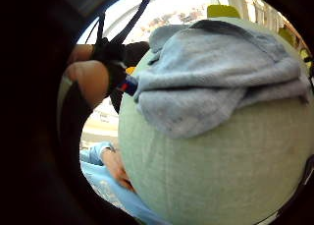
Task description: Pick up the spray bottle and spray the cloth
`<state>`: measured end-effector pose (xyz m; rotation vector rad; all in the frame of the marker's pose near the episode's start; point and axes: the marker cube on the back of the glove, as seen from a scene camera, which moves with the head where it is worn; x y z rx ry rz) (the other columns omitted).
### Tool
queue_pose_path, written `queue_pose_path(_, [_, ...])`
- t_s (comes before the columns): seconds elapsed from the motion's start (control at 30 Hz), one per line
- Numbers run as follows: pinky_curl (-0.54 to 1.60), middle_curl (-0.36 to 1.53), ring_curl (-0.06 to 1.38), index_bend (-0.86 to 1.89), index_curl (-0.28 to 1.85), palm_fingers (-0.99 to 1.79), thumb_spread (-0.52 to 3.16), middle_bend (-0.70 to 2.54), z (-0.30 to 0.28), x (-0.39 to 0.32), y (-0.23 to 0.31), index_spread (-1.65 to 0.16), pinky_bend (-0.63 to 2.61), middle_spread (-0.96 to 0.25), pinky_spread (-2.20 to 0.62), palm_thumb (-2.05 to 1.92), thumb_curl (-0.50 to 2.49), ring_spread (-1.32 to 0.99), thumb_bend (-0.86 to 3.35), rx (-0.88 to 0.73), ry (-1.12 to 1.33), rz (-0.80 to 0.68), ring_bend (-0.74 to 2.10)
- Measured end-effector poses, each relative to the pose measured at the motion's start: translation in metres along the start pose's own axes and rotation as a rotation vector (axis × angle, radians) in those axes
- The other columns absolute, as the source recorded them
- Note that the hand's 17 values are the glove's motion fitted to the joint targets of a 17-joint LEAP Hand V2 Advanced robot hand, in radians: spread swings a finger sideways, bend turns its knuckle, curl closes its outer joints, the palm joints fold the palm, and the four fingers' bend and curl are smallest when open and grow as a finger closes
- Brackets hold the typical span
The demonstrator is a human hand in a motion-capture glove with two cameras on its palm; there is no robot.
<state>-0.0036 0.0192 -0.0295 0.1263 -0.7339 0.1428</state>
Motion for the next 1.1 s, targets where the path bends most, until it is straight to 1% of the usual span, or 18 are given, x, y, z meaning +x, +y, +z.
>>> queue_pose_path(0.27, [0.34, 0.44, 0.35, 0.12, 0.32, 0.93, 1.03, 0.27, -0.053, 0.037, 0.088, -0.31, 0.18, -0.08, 0.12, 0.81, 0.51, -0.08, -0.02, 0.091, 0.290, 0.082, 0.35])
queue_pose_path(0.5, [0.34, 0.44, 0.36, 0.13, 0.32, 0.93, 1.06, 0.27, -0.088, 0.063, 0.141, -0.31, 0.18, -0.08, 0.13, 0.81, 0.49, -0.08, -0.02, 0.141, 0.367, 0.153, 0.34])
queue_pose_path(0.73, [0.33, 0.44, 0.36, 0.13, 0.31, 0.93, 1.08, 0.28, -0.090, 0.073, 0.159, -0.31, 0.17, -0.08, 0.14, 0.82, 0.48, -0.08, -0.02, 0.117, 0.413, 0.173, 0.35])
queue_pose_path(1.1, [0.32, 0.44, 0.36, 0.12, 0.30, 0.93, 1.10, 0.29, -0.086, 0.075, 0.160, -0.32, 0.18, -0.08, 0.14, 0.82, 0.47, -0.08, -0.02, 0.100, 0.441, 0.175, 0.35])
